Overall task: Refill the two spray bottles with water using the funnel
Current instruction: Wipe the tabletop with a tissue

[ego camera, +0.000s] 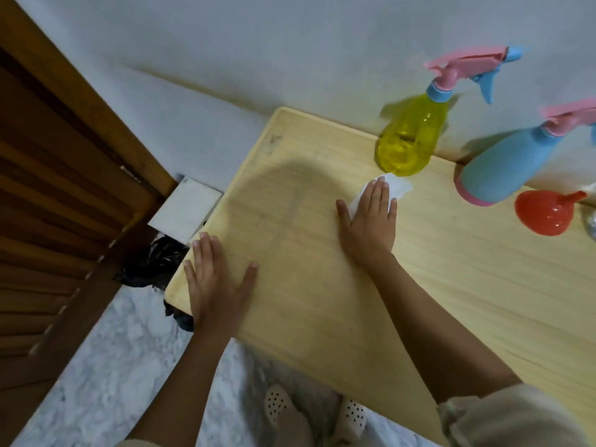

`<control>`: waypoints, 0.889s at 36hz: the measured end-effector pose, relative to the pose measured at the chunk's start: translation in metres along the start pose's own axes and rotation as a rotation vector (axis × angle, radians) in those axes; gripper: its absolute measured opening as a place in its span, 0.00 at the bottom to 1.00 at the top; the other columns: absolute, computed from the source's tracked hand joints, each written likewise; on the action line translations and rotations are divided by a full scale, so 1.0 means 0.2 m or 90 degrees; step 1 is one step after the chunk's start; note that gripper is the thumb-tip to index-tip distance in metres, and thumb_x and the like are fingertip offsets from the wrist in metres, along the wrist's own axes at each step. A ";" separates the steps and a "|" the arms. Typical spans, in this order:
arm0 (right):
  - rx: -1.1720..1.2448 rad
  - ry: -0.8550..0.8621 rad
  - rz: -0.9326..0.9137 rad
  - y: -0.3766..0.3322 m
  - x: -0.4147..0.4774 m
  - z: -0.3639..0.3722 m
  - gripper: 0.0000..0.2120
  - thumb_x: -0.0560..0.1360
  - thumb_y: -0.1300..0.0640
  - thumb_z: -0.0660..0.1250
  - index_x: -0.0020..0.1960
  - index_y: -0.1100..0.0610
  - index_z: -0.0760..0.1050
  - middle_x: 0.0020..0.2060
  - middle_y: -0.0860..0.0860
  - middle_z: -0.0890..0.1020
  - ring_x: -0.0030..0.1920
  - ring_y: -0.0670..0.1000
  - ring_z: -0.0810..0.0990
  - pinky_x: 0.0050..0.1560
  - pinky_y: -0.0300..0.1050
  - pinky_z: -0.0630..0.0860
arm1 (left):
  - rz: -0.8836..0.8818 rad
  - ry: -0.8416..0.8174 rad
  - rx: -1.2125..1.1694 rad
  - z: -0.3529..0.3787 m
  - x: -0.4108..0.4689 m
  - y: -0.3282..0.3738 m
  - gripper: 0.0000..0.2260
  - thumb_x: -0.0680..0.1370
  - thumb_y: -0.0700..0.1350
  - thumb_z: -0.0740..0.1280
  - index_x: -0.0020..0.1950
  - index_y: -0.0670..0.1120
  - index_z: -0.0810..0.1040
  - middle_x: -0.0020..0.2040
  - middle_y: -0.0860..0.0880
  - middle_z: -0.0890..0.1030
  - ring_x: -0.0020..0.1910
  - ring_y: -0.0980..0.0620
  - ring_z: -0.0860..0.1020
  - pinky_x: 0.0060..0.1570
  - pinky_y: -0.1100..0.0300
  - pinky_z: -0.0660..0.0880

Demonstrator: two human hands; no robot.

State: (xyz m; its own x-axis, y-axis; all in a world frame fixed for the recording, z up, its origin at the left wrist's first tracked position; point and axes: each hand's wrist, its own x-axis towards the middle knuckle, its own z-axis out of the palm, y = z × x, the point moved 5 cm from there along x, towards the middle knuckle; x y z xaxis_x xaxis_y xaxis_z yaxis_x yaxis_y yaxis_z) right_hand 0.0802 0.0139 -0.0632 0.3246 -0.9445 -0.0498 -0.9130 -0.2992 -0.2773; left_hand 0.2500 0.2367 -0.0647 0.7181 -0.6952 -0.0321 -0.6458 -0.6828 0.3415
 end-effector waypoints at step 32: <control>-0.091 -0.230 -0.493 -0.63 0.21 0.14 0.35 0.80 0.41 0.47 0.76 0.62 0.40 0.77 0.55 0.43 0.77 0.51 0.41 0.74 0.46 0.38 | -0.061 0.024 -0.015 -0.01 -0.02 -0.01 0.41 0.73 0.69 0.49 0.78 0.44 0.50 0.79 0.48 0.50 0.77 0.53 0.47 0.73 0.58 0.37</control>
State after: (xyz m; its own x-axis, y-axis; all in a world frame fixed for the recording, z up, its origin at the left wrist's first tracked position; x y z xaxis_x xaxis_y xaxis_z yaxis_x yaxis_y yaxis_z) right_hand 0.2165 0.0153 -0.0573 0.9044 -0.3742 -0.2051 -0.4169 -0.8774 -0.2374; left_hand 0.2489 0.2411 -0.0625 0.7861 -0.6173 -0.0312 -0.5672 -0.7405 0.3605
